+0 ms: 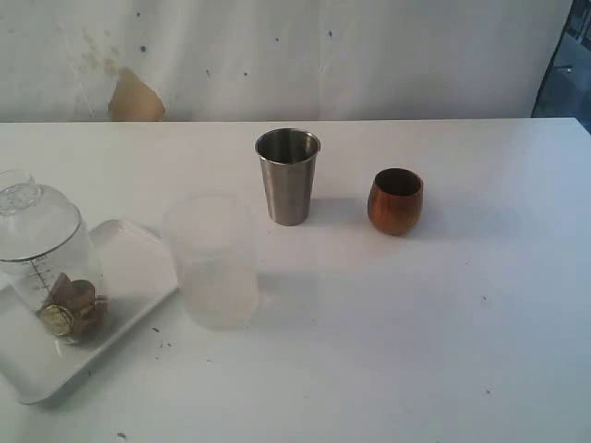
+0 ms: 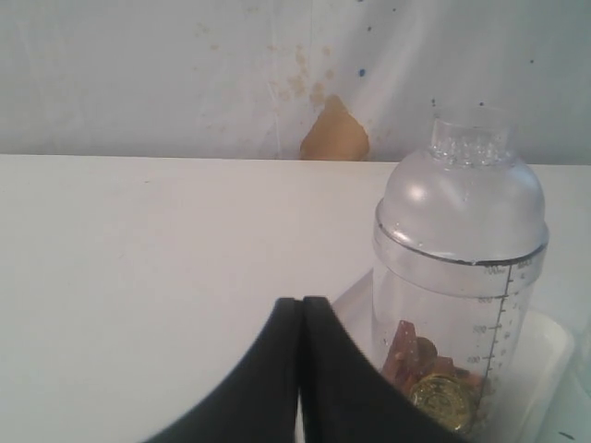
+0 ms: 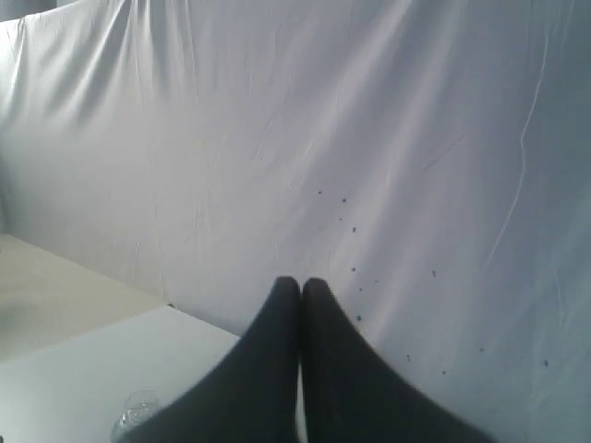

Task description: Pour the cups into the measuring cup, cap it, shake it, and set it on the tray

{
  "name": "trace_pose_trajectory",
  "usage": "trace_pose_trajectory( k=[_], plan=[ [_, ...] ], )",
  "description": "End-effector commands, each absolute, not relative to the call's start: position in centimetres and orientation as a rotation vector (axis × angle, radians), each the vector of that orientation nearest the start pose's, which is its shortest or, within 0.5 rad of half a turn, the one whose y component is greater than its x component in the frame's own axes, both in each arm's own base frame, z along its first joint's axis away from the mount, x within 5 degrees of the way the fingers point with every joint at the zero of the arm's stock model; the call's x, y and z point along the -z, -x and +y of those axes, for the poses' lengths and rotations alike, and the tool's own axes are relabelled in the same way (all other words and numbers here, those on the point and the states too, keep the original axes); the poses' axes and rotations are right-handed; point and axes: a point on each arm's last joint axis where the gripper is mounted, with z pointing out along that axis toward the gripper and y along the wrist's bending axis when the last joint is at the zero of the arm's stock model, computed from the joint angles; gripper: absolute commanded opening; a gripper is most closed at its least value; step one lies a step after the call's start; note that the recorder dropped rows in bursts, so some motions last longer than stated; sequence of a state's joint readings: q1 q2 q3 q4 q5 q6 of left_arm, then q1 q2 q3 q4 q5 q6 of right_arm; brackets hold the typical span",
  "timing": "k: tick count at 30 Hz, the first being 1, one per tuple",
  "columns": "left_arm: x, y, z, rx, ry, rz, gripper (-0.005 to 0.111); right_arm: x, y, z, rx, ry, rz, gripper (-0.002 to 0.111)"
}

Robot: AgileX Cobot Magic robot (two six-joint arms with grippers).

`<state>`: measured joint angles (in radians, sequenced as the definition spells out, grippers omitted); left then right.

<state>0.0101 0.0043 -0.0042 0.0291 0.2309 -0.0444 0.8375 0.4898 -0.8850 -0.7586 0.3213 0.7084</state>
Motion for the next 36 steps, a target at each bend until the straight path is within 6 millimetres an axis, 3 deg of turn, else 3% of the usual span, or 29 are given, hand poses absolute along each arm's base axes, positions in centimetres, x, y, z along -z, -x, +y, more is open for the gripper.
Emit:
trace_pose_trajectory(
  k=[1,5,8,15,23,32,36],
  plan=[
    [-19.2,-5.5,0.1,0.007,0.035,1.716,0.000,-44.8,-5.3,2.8,-0.547,0.371,1.275,0.000],
    [-19.2,-5.5,0.1,0.007,0.035,1.716,0.000,-44.7,-5.2,2.7,-0.543,0.369,1.277,0.000],
    [-19.2,-5.5,0.1,0.007,0.035,1.716,0.000,-43.6,-5.2,2.8,-0.543,0.386,1.282,0.000],
    [-19.2,-5.5,0.1,0.007,0.035,1.716,0.000,-41.0,-4.5,2.5,-0.323,0.493,1.175,0.000],
    [-19.2,-5.5,0.1,0.007,0.035,1.716,0.000,-39.8,-3.2,1.4,-0.145,0.324,0.991,0.000],
    [-19.2,-5.5,0.1,0.007,0.035,1.716,0.000,-34.4,-1.2,0.3,0.082,0.193,0.974,0.000],
    [-19.2,-5.5,0.1,0.007,0.036,1.719,0.000,-31.7,-2.3,0.2,0.149,0.161,1.042,0.000]
  ],
)
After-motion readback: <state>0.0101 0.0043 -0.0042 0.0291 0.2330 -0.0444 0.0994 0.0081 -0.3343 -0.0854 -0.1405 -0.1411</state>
